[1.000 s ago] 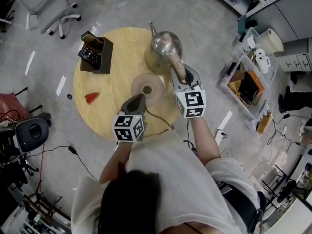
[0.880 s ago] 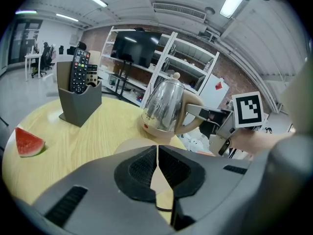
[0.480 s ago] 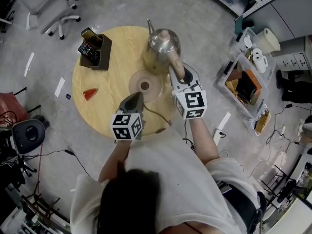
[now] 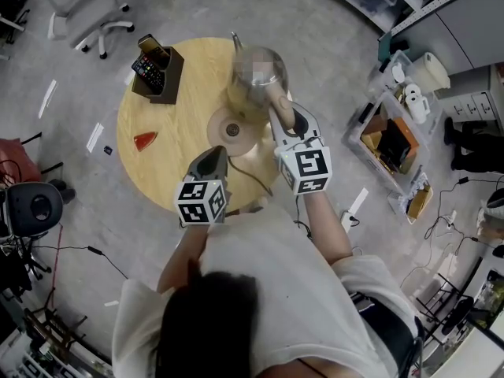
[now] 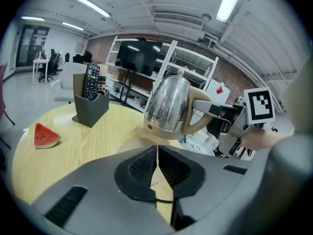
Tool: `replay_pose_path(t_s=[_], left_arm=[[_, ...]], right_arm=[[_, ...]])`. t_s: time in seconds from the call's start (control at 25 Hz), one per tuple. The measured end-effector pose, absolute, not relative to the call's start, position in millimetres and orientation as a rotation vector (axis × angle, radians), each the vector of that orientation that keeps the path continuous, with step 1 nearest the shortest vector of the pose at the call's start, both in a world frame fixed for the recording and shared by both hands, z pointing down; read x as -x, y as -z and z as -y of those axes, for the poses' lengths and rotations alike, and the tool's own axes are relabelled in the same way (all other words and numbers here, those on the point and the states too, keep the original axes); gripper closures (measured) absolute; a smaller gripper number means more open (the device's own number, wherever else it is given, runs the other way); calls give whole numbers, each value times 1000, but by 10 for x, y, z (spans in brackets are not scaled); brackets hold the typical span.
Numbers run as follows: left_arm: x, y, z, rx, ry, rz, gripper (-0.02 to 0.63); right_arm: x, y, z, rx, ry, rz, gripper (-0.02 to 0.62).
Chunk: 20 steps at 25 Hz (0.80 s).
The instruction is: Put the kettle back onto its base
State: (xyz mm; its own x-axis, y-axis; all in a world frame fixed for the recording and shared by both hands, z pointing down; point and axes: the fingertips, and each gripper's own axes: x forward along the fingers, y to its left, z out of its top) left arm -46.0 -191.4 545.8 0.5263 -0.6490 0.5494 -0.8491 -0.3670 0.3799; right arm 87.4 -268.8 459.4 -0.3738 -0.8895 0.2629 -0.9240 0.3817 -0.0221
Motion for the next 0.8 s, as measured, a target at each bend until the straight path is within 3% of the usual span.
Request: replay_pose_path(t_s=[0.8], left_arm=[[618,-5347,1614,-2111,-358,1292,571]], right_arm=[[-459,-4498,2347,-1483,-226,2515,489]])
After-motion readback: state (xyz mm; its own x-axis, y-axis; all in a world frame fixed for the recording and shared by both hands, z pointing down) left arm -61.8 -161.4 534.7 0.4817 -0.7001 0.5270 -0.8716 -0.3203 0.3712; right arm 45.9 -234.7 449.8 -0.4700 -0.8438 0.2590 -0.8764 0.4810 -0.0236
